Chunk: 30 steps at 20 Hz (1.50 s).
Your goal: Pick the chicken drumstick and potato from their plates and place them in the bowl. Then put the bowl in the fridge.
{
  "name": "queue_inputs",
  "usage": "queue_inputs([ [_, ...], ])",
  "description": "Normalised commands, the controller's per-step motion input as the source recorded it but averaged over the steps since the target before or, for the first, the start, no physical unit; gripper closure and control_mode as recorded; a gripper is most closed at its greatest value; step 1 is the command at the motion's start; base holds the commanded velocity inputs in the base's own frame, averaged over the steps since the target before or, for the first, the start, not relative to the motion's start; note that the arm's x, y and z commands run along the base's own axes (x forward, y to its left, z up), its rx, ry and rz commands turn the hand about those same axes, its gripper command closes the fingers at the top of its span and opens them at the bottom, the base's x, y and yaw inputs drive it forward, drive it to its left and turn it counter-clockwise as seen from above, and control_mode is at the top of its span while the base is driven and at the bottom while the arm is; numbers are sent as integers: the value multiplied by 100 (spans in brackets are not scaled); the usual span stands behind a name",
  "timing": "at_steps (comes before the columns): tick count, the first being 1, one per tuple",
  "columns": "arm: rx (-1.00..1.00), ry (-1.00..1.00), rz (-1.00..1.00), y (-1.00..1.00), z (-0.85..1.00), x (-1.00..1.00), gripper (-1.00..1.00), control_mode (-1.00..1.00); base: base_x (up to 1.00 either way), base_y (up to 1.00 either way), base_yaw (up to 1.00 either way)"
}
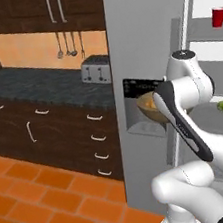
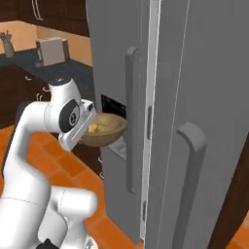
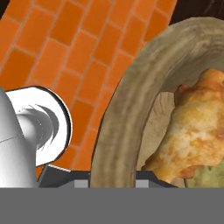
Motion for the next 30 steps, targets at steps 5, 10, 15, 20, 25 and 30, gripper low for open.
queue_inputs([
  [5, 0, 0, 0, 0, 0, 0, 100, 100, 11, 73, -53],
  [10, 0, 0, 0, 0, 0, 0, 100, 100, 7, 21, -65],
  [15, 0, 0, 0, 0, 0, 0, 100, 100, -12, -12, -52],
  [20, 0, 0, 0, 0, 0, 0, 100, 100, 32, -1, -39],
  [25, 0, 0, 0, 0, 0, 0, 100, 100, 64, -38, -5],
  [30, 0, 0, 0, 0, 0, 0, 100, 100, 54, -22, -4],
])
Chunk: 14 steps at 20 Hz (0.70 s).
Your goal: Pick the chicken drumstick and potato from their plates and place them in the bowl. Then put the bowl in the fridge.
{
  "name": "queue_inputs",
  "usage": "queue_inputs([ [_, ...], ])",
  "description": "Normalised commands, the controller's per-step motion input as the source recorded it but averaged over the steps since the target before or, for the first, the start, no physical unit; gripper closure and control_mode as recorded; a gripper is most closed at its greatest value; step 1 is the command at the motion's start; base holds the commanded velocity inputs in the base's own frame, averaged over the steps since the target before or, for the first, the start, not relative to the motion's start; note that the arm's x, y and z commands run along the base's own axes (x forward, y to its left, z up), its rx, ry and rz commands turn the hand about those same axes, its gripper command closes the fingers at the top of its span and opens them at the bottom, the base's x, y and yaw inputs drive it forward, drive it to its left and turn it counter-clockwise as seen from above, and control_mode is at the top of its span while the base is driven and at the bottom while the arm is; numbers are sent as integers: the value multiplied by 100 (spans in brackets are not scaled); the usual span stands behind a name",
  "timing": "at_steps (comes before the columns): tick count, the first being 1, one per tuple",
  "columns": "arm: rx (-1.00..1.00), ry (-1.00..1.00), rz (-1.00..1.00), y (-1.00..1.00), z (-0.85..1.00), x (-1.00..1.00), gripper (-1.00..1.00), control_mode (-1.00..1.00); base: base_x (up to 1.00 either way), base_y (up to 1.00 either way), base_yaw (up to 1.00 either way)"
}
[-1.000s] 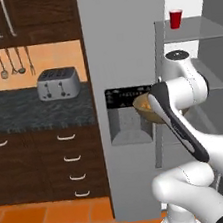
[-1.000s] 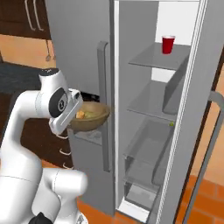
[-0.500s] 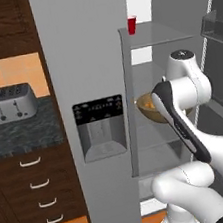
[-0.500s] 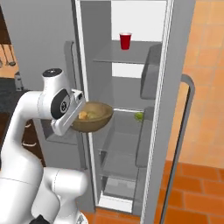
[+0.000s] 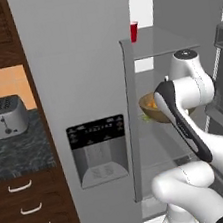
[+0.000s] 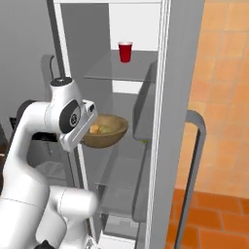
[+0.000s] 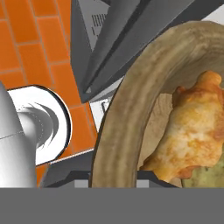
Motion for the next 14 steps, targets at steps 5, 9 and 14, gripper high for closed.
queue_inputs([
  [5, 0, 0, 0, 0, 0, 0, 100, 100, 44, -7, -18],
  [9, 0, 0, 0, 0, 0, 0, 100, 100, 13, -24, -10],
  [14, 0, 0, 0, 0, 0, 0, 100, 100, 12, -28, 0],
])
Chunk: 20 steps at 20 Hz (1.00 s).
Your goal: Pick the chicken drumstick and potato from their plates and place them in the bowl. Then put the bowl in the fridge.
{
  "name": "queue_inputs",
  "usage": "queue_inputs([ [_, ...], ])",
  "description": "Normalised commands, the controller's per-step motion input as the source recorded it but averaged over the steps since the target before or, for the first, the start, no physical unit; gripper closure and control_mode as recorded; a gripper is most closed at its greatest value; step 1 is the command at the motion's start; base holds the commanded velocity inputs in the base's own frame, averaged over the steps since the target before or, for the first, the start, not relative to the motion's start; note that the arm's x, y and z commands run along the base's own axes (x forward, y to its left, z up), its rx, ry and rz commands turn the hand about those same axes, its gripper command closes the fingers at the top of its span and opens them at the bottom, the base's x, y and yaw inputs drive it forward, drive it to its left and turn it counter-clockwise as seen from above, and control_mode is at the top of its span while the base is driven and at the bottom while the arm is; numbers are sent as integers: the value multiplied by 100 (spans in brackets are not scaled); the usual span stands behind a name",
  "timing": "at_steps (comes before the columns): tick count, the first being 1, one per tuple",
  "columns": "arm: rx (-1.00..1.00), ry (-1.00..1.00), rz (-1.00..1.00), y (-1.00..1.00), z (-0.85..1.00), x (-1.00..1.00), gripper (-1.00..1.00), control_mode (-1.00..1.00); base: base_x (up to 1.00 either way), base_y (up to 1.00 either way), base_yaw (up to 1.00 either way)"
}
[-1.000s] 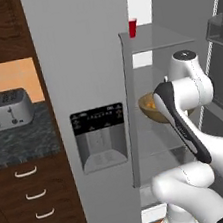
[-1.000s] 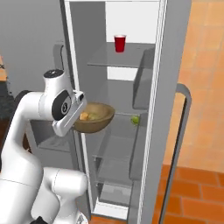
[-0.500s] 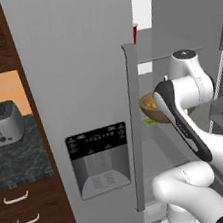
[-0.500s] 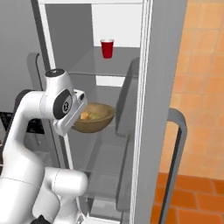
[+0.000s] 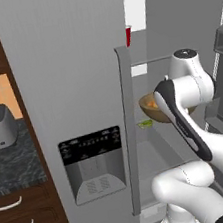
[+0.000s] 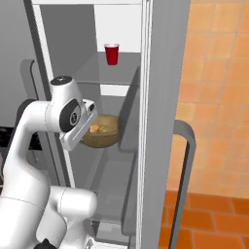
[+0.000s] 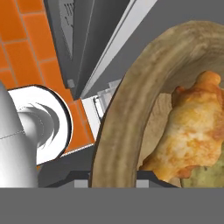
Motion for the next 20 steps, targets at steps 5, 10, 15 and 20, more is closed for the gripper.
queue_inputs([
  [5, 0, -1, 0, -2, -2, 9, 100, -100, 24, -10, 0],
  [10, 0, -21, 5, -20, -18, 60, 100, -100, 0, 0, 0],
  [15, 0, -15, 9, -23, -29, 61, 100, -100, 0, 0, 0],
  [20, 0, 0, 2, -1, -2, 58, 100, -100, 0, 0, 0],
])
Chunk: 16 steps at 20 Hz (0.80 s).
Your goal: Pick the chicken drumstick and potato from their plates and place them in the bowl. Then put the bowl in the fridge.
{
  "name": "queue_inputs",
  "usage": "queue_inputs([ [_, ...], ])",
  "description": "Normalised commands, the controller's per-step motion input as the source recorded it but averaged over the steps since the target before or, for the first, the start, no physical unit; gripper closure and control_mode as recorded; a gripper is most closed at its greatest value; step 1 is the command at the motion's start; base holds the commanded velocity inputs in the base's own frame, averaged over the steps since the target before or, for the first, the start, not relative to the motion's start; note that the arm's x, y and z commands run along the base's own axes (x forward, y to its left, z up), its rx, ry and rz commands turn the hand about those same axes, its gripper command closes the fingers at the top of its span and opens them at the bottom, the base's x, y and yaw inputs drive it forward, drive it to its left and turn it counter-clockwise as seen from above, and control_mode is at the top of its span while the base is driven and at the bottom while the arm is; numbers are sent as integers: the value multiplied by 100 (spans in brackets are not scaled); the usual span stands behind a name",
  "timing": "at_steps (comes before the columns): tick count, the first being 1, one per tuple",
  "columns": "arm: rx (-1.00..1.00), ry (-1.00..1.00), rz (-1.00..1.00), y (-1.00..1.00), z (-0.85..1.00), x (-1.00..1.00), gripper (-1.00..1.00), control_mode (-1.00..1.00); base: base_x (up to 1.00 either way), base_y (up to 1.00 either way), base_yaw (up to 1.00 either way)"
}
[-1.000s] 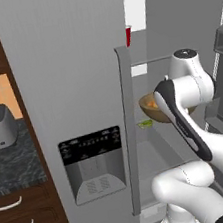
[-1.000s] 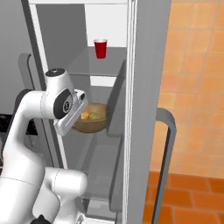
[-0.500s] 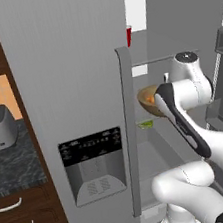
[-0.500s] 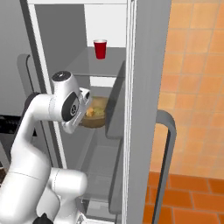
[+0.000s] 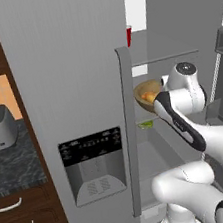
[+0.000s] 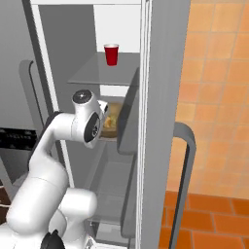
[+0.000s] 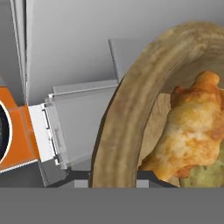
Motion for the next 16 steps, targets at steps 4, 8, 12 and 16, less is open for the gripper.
queue_inputs([
  [4, 0, 0, 0, 0, -15, 50, 100, -100, 0, 0, 0],
  [8, 0, 0, 0, -1, -24, 46, 100, -100, 0, 0, 0],
  [12, 0, 0, 0, -3, -20, 52, 100, -100, 0, 0, 0],
  [16, 0, 0, 0, -2, -25, 53, 100, -100, 0, 0, 0],
])
